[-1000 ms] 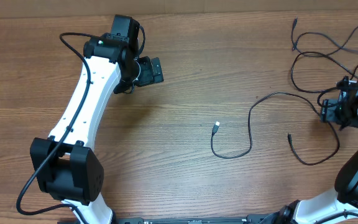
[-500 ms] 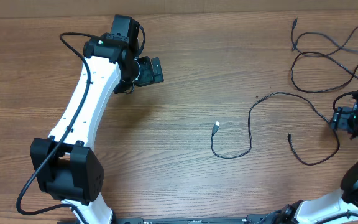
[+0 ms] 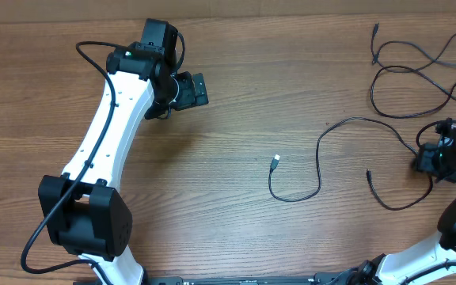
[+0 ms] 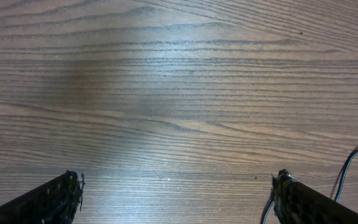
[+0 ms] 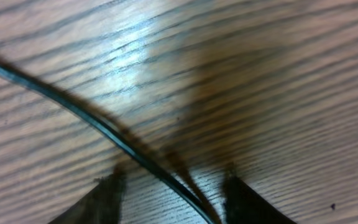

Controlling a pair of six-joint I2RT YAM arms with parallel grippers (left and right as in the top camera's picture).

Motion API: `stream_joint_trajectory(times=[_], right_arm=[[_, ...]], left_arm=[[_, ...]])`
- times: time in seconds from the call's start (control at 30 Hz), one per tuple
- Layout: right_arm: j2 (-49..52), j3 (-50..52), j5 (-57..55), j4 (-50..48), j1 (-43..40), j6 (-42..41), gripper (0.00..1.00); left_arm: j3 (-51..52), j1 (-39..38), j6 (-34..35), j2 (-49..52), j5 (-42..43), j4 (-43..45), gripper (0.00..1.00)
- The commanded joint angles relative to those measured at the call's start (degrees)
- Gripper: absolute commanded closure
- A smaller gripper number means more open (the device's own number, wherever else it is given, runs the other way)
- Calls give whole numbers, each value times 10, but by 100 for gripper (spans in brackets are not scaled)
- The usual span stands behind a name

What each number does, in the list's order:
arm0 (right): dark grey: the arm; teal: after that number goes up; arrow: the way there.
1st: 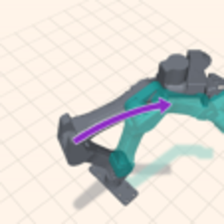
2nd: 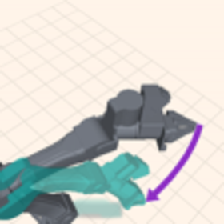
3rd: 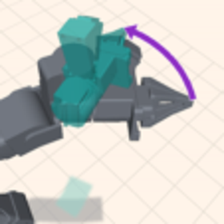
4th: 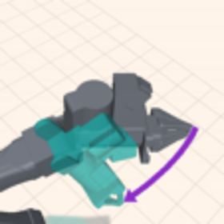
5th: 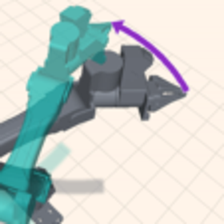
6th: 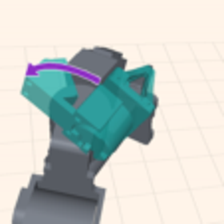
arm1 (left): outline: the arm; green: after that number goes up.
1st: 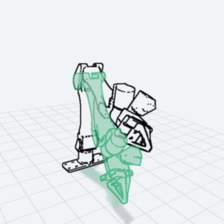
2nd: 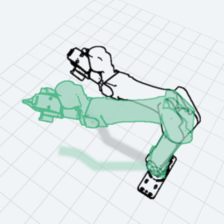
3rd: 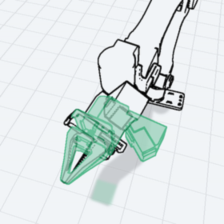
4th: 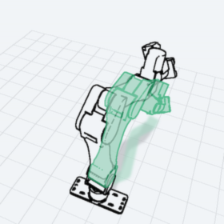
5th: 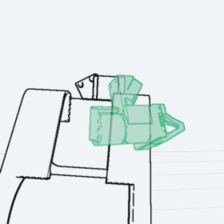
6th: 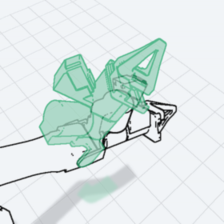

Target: Untangle cables

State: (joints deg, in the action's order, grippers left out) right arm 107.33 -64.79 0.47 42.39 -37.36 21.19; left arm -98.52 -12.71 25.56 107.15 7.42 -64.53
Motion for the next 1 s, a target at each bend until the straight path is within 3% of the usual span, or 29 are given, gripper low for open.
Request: stream_joint_trajectory(times=[0.0,0.27,0.67,0.97], right_arm=[[2,6,-24,-10,0,-2,63],[2,3,-86,-20,0,-34,96],[1,-46,-92,8,1,-34,96],[-5,-75,-23,21,1,-34,96]], left_arm=[[-6,-1,-3,-15,-6,0,0],[-6,-1,-3,-15,-6,1,0],[-6,-1,-3,-15,-6,1,0],[-6,-1,-3,-15,-6,1,1]])
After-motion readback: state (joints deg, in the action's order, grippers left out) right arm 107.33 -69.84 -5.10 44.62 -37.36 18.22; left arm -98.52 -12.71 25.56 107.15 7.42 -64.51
